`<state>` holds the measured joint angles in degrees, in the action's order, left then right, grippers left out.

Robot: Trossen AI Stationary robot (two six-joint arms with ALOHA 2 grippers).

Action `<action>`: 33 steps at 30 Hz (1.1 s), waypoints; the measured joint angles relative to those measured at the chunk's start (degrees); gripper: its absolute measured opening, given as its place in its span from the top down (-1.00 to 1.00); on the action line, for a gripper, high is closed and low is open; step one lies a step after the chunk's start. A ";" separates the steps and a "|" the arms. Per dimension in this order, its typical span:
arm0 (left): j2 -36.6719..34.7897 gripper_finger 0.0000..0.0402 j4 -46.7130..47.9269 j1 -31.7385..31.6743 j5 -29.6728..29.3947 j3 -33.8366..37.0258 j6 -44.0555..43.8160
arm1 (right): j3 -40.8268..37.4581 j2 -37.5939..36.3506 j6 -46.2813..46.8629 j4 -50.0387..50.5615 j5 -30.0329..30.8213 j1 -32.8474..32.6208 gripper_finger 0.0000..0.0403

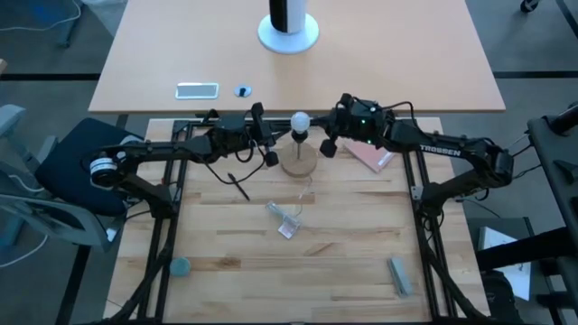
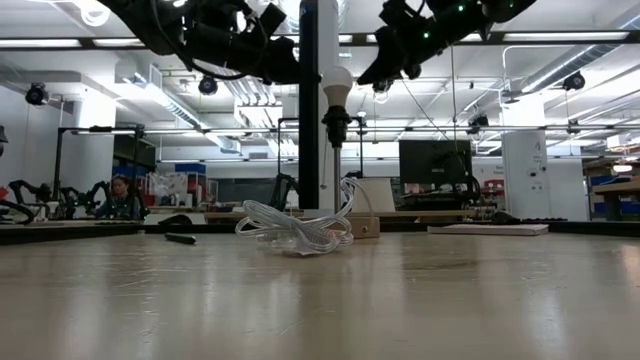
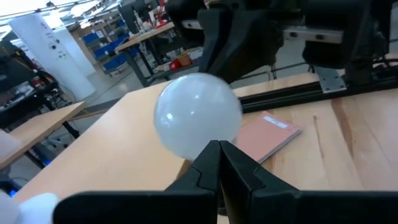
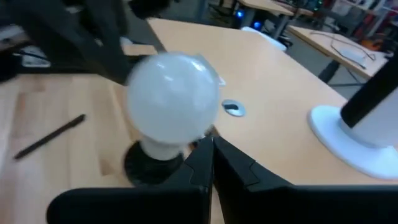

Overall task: Screw lightbulb
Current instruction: Insert the lightbulb into the la

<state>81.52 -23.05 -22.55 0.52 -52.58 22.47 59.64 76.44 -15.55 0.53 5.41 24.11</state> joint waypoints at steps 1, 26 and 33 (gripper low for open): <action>0.00 1.00 -0.01 -0.14 -0.07 0.00 0.47 | 0.00 0.48 -0.02 -0.44 -0.01 0.43 0.97; 1.55 1.00 -1.42 -1.00 -0.18 0.00 0.84 | 0.00 1.49 1.80 -1.46 -7.24 0.23 0.97; 1.60 1.00 -1.39 -1.10 -0.24 0.00 0.82 | 0.00 1.24 2.12 -0.34 -7.63 -0.07 0.97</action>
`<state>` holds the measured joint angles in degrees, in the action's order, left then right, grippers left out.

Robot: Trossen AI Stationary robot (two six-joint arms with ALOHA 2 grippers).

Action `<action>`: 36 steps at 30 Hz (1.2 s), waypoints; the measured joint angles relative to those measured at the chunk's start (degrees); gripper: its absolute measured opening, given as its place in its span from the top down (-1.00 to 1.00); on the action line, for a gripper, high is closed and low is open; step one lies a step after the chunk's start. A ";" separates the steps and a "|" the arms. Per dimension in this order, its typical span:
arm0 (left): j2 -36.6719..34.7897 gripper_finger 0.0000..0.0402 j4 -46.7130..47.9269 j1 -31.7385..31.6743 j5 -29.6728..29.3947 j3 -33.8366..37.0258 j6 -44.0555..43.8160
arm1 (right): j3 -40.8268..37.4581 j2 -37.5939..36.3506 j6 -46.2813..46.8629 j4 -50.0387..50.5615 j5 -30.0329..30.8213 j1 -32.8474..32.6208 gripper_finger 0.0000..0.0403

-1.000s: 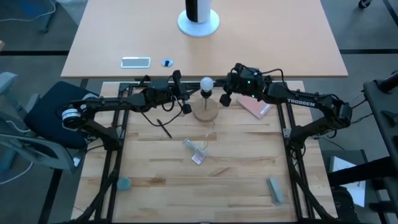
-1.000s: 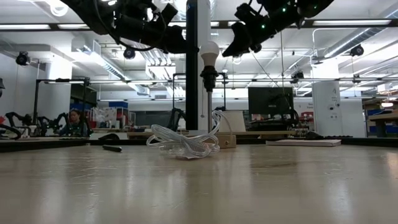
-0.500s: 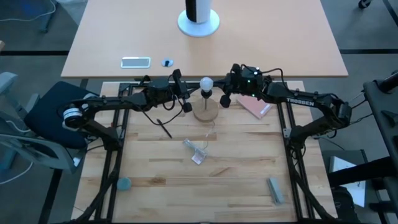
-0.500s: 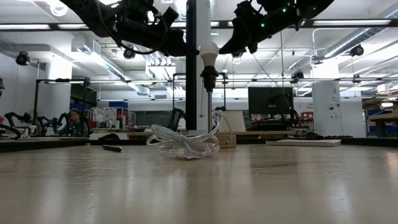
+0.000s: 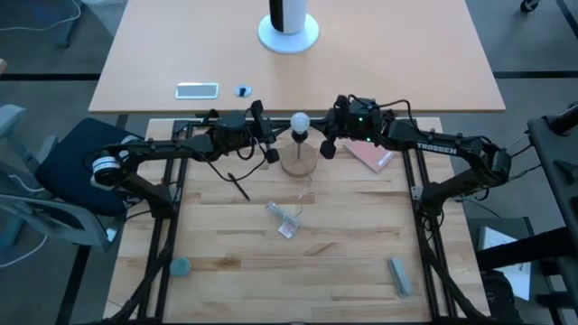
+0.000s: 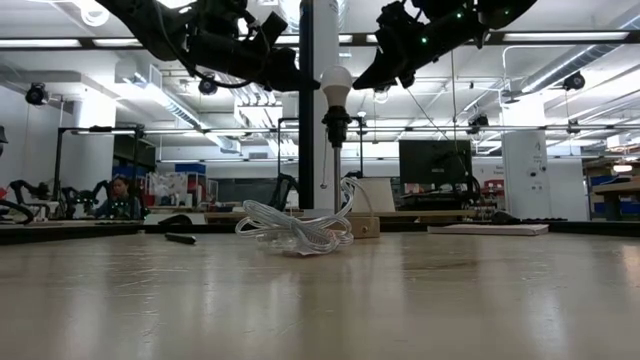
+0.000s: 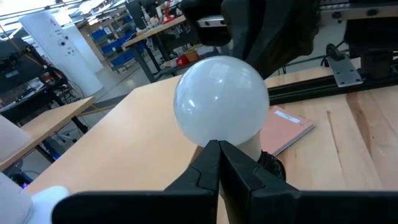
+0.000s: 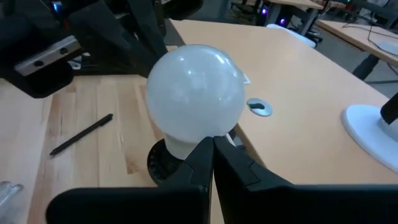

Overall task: Screw lightbulb
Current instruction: Insert the lightbulb into the la

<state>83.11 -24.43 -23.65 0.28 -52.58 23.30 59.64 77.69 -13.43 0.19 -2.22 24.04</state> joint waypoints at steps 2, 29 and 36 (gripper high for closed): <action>0.00 1.00 0.01 -0.12 -0.20 0.00 -0.01 | 0.00 -0.28 0.00 0.06 -0.11 -0.16 0.97; -2.37 1.00 1.05 -0.14 4.03 0.00 -1.30 | 0.03 -2.86 -1.24 2.29 5.16 1.02 0.97; 0.14 1.00 -2.42 -0.27 3.75 0.00 -0.86 | 0.15 -1.47 -1.71 -1.88 1.59 2.36 0.97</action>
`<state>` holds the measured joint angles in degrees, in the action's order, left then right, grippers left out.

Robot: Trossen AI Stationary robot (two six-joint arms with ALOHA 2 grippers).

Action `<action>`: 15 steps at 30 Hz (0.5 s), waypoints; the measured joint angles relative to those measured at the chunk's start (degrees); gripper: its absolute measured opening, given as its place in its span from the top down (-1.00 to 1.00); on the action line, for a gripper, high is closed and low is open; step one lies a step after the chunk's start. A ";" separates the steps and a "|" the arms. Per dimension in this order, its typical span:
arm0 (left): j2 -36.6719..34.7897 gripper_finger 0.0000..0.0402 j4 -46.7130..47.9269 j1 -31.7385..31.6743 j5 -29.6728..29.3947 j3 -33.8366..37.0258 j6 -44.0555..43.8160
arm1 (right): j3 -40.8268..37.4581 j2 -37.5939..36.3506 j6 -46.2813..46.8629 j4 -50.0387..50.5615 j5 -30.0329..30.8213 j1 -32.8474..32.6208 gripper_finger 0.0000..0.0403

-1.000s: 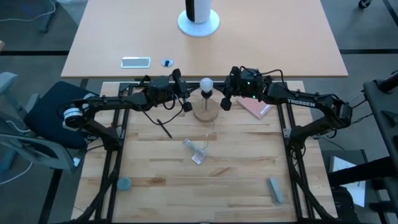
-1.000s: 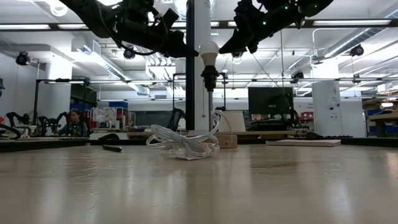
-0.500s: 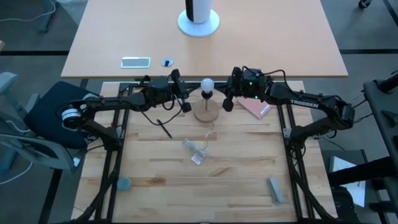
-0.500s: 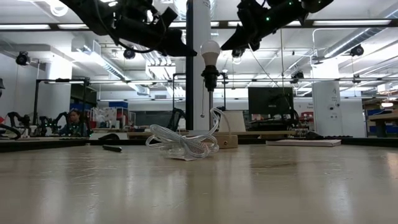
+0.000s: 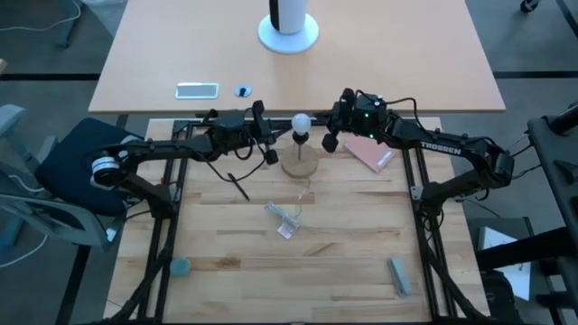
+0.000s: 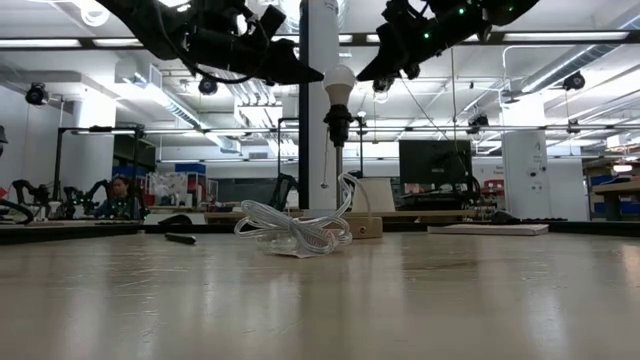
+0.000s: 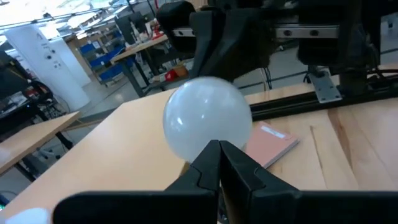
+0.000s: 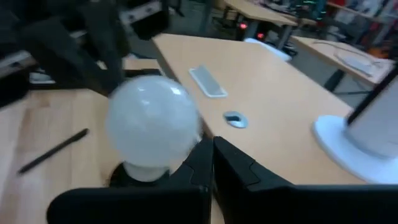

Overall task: Screw lightbulb
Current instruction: Insert the lightbulb into the la

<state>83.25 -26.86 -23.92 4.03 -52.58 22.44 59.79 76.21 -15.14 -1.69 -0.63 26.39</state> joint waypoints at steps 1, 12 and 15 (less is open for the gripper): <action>0.56 1.00 -0.72 -0.04 -0.07 0.00 0.00 | 0.00 0.35 0.05 -0.03 -0.81 0.13 0.97; 1.61 1.00 -2.16 -0.09 -0.56 0.00 -0.46 | -0.04 0.34 2.03 1.04 -4.91 -0.33 0.97; 1.61 1.00 -2.00 -0.20 -1.37 0.00 -0.48 | -0.04 0.30 2.55 1.48 -5.31 -0.69 0.97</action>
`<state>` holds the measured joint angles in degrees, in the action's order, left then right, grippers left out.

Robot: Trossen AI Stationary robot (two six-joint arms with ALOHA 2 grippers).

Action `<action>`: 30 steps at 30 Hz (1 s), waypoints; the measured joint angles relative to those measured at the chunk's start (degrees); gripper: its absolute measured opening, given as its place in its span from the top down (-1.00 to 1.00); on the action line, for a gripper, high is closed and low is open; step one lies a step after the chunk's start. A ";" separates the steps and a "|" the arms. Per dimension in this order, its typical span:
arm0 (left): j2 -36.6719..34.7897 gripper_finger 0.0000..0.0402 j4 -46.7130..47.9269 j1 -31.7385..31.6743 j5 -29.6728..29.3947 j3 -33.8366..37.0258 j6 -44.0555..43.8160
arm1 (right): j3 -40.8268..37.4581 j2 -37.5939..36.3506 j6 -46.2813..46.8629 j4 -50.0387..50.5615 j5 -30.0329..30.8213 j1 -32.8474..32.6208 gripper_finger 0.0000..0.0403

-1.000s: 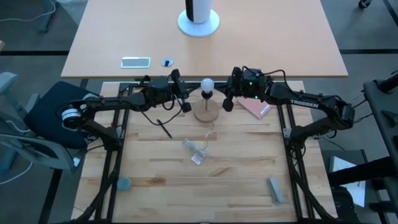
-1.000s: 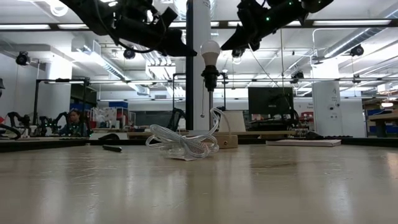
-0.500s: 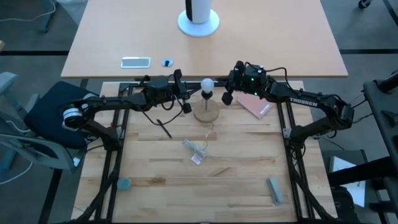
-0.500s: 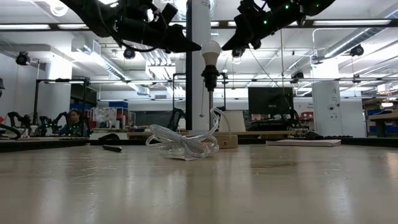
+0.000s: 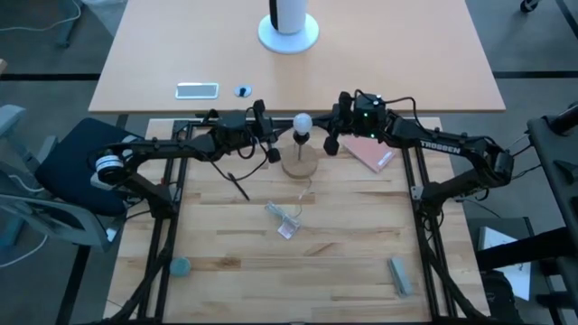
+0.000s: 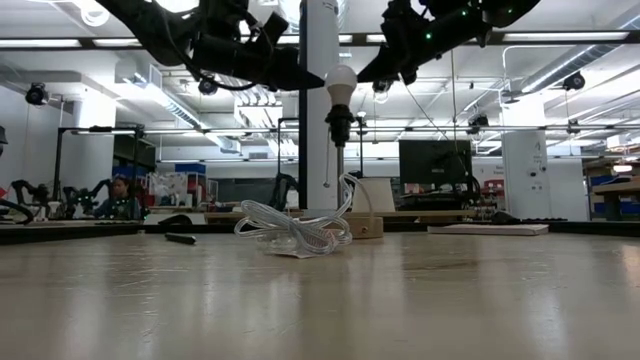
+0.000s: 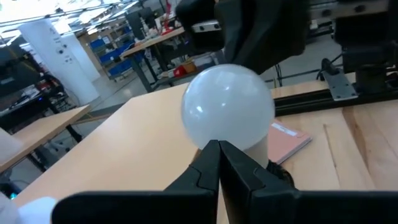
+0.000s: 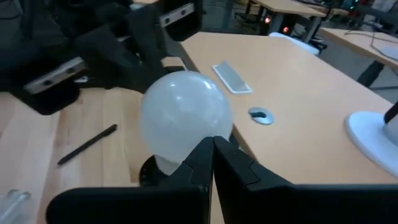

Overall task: Screw lightbulb
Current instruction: Insert the lightbulb into the la

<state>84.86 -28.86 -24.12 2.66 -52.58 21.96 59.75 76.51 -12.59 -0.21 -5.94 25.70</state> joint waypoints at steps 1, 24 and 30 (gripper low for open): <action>0.00 1.00 0.13 0.00 -0.10 0.00 -0.02 | -0.01 -0.02 0.13 0.17 -0.20 -0.21 0.97; -4.42 1.00 8.56 0.11 0.87 0.00 -1.60 | -0.13 -2.12 -0.47 2.00 5.42 -1.79 0.97; -4.08 1.00 8.33 0.13 4.31 0.00 -1.68 | -0.13 0.01 -1.23 0.28 6.29 -0.85 0.97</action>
<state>80.78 -20.53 -23.99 6.98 -52.58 20.27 59.61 76.52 -13.82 0.06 0.35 24.86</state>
